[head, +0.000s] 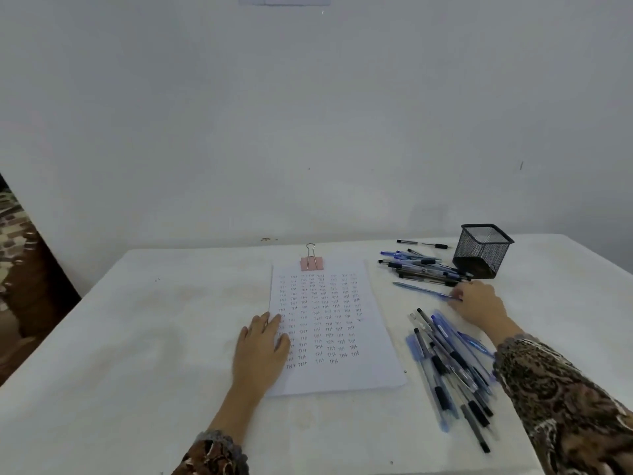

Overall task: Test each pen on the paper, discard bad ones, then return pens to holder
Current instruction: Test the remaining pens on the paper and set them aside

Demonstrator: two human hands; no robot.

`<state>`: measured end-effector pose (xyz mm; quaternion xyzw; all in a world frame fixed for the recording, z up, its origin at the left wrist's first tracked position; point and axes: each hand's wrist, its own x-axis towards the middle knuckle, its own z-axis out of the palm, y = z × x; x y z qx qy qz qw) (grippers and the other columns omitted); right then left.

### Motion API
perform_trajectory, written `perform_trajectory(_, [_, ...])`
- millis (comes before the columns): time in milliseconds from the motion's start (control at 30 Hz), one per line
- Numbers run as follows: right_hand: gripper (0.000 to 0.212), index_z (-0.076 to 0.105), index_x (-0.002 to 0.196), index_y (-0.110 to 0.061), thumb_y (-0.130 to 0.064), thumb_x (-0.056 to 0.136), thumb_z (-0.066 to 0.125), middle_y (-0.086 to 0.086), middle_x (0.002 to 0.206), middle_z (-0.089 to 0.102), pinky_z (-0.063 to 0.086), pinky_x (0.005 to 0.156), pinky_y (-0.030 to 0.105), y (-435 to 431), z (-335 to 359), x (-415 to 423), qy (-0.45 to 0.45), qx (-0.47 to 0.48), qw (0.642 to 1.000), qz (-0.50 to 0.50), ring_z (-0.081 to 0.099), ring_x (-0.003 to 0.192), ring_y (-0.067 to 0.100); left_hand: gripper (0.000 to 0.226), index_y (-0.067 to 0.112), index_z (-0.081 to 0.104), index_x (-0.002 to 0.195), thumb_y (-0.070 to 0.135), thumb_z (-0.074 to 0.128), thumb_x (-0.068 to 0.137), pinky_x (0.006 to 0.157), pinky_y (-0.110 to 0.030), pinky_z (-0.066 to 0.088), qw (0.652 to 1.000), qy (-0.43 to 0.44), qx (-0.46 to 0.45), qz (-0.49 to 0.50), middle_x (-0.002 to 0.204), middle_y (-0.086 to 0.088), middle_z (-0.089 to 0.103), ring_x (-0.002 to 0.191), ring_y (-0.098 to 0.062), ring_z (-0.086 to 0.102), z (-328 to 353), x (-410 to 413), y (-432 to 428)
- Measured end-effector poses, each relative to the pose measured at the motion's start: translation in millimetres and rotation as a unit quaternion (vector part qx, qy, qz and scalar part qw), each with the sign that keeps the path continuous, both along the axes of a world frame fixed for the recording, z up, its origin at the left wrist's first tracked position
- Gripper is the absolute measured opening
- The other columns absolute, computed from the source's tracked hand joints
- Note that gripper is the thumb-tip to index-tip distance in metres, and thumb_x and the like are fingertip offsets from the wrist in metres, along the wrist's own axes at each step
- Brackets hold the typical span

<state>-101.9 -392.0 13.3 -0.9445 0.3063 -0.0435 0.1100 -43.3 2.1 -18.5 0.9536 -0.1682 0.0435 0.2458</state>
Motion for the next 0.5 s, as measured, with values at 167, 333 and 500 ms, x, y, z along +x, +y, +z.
perform_trajectory(167, [0.006, 0.057, 0.087, -0.018, -0.02, 0.092, 0.056, 0.001, 0.084, 0.062, 0.044, 0.065, 0.026, 23.3, 34.4, -6.4, -0.403, 0.437, 0.804, -0.013, 0.059, 0.073, 0.017, 0.082, 0.018, 0.03, 0.143, 0.052, 0.003, 0.073, 0.115, -0.03, 0.008, 1.0, 0.002, 0.024, -0.001, 0.15, 0.001, 0.026, 0.139, -0.013, 0.02, 0.3, 1.2, -0.5])
perform_trajectory(333, [0.032, 0.059, 0.067, -0.028, -0.048, 0.088, 0.044, -0.007, 0.053, 0.041, 0.039, 0.052, 0.018, 69.7, 67.8, -2.5, -0.53, 0.738, 0.418, -0.003, 0.039, 0.045, 0.013, 0.058, 0.018, 0.023, 0.145, 0.041, 0.018, 0.092, 0.115, -0.032, 0.004, 0.998, 0.017, 0.052, -0.005, 0.154, -0.001, 0.017, 0.142, -0.016, 0.011, -0.9, 3.3, -0.7])
perform_trajectory(500, [0.016, 0.058, 0.054, -0.023, -0.039, 0.056, 0.058, -0.004, 0.039, 0.022, 0.011, 0.044, 0.017, 127.4, 68.2, 6.9, -0.51, 0.779, 0.365, 0.005, 0.016, 0.035, 0.012, 0.051, 0.014, 0.011, 0.147, 0.029, 0.023, 0.099, 0.116, -0.031, 0.0, 0.997, 0.033, 0.065, -0.011, 0.156, -0.001, 0.009, 0.143, -0.016, 0.004, -0.2, 3.7, -1.1])
